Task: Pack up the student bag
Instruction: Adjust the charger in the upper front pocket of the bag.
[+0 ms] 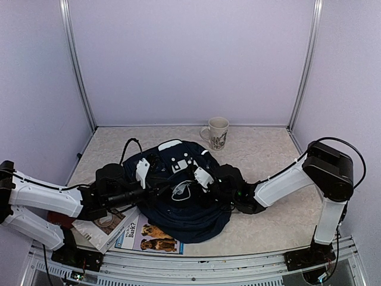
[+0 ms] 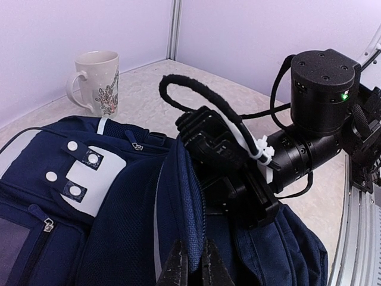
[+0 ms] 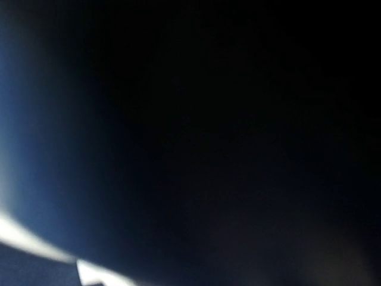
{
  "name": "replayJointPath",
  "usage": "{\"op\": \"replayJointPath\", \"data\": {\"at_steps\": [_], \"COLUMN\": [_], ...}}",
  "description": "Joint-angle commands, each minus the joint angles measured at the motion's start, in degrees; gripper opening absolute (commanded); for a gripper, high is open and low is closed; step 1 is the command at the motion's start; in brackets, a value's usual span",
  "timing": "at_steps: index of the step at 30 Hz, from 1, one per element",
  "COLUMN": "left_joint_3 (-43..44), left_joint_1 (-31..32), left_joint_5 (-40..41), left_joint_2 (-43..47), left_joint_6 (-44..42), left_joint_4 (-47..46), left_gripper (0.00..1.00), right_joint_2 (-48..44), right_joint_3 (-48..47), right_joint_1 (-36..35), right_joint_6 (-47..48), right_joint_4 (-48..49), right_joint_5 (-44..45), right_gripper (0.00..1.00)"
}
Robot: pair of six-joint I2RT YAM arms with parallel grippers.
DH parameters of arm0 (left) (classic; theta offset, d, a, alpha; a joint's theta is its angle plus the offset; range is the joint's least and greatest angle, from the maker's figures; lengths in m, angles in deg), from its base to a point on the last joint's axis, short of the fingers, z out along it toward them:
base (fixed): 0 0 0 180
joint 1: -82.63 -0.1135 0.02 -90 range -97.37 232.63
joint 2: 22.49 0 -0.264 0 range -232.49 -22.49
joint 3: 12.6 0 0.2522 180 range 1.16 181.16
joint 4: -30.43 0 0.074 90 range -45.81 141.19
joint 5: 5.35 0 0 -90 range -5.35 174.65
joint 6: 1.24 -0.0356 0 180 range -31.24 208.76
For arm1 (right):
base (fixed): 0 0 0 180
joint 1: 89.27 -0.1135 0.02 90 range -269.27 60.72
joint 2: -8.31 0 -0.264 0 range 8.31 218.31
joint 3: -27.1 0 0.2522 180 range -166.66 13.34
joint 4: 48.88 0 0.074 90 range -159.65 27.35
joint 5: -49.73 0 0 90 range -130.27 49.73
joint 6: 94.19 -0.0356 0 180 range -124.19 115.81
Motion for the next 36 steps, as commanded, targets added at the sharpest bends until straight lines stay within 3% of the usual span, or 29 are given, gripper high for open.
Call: {"op": "replayJointPath", "data": {"at_steps": [1,5,9,15,25,36], "left_joint_3": [0.5,0.8,2.4,2.6,2.0,1.8], "left_joint_1": [0.7,0.7,0.6,-0.4,-0.9,0.5], "left_joint_5": [-2.3,1.4,2.0,1.9,3.6,6.2], "left_joint_2": [-1.4,-4.0,-8.0,-11.7,-12.6,-11.4], "left_joint_6": [1.5,-0.8,-0.7,0.5,0.7,-1.9], "left_joint_4": [-2.5,-5.2,-7.7,-9.5,-8.8,-8.2], "left_gripper": [0.0,0.0,0.0,0.0,0.0,0.0], "right_joint_2": [1.3,2.7,4.1,-2.9,-10.7,-19.7], "right_joint_3": [-2.1,-4.5,-6.4,-2.0,3.1,9.2], "right_joint_1": [2.1,6.0,8.0,7.8,7.7,7.7], "right_joint_6": [-0.5,0.4,1.4,-1.0,-3.6,-11.0], "right_joint_4": [1.4,1.9,0.3,-2.4,-4.9,-6.8], "right_joint_5": [1.6,-7.4,-8.5,-13.4,-17.9,-26.0], "right_gripper": [0.0,0.0,0.02,0.2,0.34,0.39]}}
